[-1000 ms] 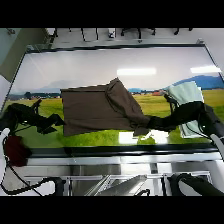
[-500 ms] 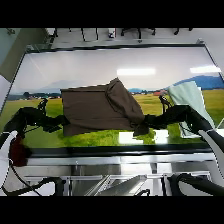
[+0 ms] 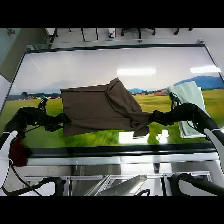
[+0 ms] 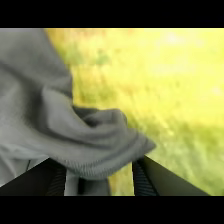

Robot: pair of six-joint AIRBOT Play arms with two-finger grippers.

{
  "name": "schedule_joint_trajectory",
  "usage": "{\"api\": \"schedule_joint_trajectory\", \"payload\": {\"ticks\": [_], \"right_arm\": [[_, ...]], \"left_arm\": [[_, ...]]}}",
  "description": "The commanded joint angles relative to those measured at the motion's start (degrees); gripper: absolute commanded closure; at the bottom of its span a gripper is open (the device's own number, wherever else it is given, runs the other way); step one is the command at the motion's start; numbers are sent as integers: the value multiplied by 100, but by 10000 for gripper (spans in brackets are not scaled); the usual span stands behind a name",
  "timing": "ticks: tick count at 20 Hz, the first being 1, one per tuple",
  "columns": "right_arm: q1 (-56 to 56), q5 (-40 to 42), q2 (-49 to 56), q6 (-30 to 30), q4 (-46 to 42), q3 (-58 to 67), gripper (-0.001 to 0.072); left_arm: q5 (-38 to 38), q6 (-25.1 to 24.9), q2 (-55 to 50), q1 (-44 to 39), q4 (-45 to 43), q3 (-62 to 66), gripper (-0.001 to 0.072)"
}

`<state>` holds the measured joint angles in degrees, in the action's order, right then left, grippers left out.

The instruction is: Fold the shirts.

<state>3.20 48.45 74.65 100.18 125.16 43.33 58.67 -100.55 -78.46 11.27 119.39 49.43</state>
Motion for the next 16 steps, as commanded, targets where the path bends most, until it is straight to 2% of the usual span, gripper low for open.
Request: {"api": "schedule_joint_trajectory", "payload": {"ticks": [1,4,10,12,13,15,16], "right_arm": [[26,-321,116,61,-31,0,282],[87,-317,107,273,-96,2,282],[170,-289,105,319,-175,2,282],[170,-337,146,319,-173,2,282],[170,-380,195,317,-168,2,282],[170,-448,308,358,-160,4,282],[170,-501,341,358,-146,9,281]], "left_arm": [[0,11,4,-4,28,-4,11],[-15,9,0,0,22,-166,10],[-186,9,-11,7,90,-501,26],[-59,2,-11,-92,225,-501,414],[-13,-9,-11,-188,216,-501,488],[85,-144,-13,-387,216,-501,490],[85,-146,-13,-461,216,-501,671]]}}
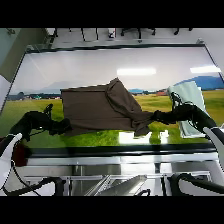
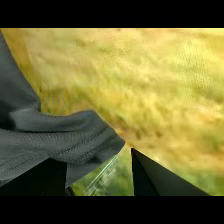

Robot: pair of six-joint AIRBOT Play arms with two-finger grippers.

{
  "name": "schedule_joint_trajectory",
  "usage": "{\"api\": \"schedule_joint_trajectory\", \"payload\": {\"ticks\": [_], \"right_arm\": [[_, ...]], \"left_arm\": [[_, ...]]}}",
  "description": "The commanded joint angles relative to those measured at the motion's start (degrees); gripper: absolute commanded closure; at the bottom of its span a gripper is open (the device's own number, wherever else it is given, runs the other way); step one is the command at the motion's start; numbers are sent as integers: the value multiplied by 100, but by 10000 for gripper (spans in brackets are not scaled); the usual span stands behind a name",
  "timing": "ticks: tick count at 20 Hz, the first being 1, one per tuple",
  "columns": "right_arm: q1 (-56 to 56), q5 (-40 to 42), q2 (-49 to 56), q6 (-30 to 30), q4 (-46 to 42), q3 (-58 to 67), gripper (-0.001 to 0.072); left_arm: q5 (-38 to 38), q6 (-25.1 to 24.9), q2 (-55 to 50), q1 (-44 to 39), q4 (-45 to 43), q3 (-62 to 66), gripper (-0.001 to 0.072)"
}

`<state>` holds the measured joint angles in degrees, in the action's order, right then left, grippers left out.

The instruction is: Fold the shirts.

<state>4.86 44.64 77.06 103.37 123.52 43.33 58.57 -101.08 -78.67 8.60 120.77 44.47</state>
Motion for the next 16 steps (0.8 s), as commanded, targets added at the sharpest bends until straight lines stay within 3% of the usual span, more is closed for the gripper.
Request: {"api": "schedule_joint_trajectory", "payload": {"ticks": [1,4,5,7,9,10,13,16], "right_arm": [[0,-149,118,39,55,22,282],[0,-214,118,492,680,87,302],[-9,-247,129,625,811,120,429],[-4,-291,188,643,831,144,471],[-7,-284,278,643,835,144,654],[-7,-269,315,643,846,144,691],[-4,-192,205,706,1209,203,691],[131,962,-564,791,1644,1099,692]], "left_arm": [[50,-98,9,-240,79,7,695],[4,-94,9,-225,74,177,696],[13,-87,9,-190,81,238,696],[4,-87,9,-179,81,306,696],[-26,-87,9,-179,79,297,696],[-55,-87,9,-179,81,299,696],[70,-87,83,-179,103,400,696],[822,-90,754,-98,284,1355,697]]}}
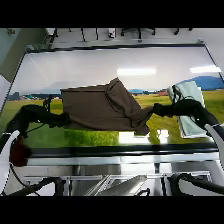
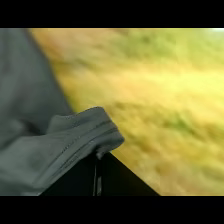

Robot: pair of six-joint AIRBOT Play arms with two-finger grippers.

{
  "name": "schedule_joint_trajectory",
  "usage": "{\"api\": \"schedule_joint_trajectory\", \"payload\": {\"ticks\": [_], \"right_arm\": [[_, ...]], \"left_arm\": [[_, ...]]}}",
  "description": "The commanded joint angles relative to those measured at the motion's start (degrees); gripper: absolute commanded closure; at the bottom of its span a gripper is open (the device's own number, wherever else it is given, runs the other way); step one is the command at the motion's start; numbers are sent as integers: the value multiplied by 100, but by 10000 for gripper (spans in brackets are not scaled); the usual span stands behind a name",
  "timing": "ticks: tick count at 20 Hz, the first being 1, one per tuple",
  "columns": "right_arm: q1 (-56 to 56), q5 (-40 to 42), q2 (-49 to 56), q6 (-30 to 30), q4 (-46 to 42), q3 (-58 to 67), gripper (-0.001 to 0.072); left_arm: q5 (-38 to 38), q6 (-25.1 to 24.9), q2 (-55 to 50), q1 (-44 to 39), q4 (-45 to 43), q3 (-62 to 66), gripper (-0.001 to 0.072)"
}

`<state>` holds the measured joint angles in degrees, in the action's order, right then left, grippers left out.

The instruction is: Fold the shirts.

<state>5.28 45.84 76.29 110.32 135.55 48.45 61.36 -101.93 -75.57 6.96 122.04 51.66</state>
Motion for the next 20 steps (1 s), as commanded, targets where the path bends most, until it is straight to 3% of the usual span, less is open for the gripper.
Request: {"api": "schedule_joint_trajectory", "payload": {"ticks": [1,4,7,11,14,17,20], "right_arm": [[205,1394,-887,96,579,1156,691],[678,1974,-2011,-22,680,3095,691],[1285,1950,-2688,-297,678,4889,691],[1416,1443,-3112,-361,669,6011,691],[1416,927,-3335,-365,503,6151,691],[1414,1622,-3169,-481,511,6129,691],[1379,1958,-2662,-542,527,5934,691]], "left_arm": [[841,-4,739,197,404,1154,697],[1207,236,1617,791,1318,3303,697],[973,702,2105,1224,1290,5622,697],[671,1088,2273,1528,1246,7611,697],[313,1095,2643,1915,1248,7252,697],[732,1093,3016,2022,1292,5873,697],[566,935,2946,1755,1235,5005,697]]}}
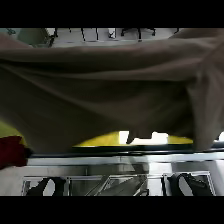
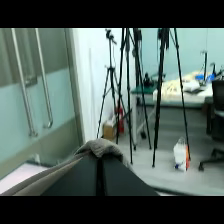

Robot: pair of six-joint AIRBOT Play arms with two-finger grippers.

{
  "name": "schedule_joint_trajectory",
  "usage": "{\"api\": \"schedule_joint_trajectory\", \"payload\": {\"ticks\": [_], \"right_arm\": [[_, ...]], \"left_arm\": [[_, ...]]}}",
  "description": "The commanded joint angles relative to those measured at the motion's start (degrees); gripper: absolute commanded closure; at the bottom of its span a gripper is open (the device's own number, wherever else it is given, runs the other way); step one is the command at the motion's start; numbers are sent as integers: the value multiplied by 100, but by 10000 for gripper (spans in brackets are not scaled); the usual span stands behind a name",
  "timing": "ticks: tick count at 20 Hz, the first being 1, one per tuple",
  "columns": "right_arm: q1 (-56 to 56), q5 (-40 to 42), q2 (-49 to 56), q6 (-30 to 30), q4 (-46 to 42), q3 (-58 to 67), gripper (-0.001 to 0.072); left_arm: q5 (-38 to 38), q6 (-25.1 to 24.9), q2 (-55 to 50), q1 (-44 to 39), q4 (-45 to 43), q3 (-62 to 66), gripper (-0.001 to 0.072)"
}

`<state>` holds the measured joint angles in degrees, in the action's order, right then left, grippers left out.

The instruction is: Fold the shirts.

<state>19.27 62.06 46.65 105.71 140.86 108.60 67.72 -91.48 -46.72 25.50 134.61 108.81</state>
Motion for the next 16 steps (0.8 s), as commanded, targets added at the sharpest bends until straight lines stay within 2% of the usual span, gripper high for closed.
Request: {"api": "schedule_joint_trajectory", "payload": {"ticks": [1,3,6,10,13,16], "right_arm": [[-133,380,496,-74,-7,-308,690],[-487,146,942,-15,-57,-997,691],[-1005,-710,1895,249,-96,-2055,691],[-1519,-1390,3803,247,-83,-2378,690],[-1880,-2024,4990,85,-61,-2374,689],[-1987,-2369,5539,33,-26,-2371,689]], "left_arm": [[-17,-225,-70,-221,-24,-929,697],[26,-297,-527,-573,-118,-1392,697],[-221,-319,-1537,-1220,-1104,-2107,697],[-866,-415,-3327,-1836,-1952,-2715,697],[-925,-426,-4916,-1915,-1989,-2382,696],[-688,-422,-6094,-1845,-1620,-1596,696]]}}
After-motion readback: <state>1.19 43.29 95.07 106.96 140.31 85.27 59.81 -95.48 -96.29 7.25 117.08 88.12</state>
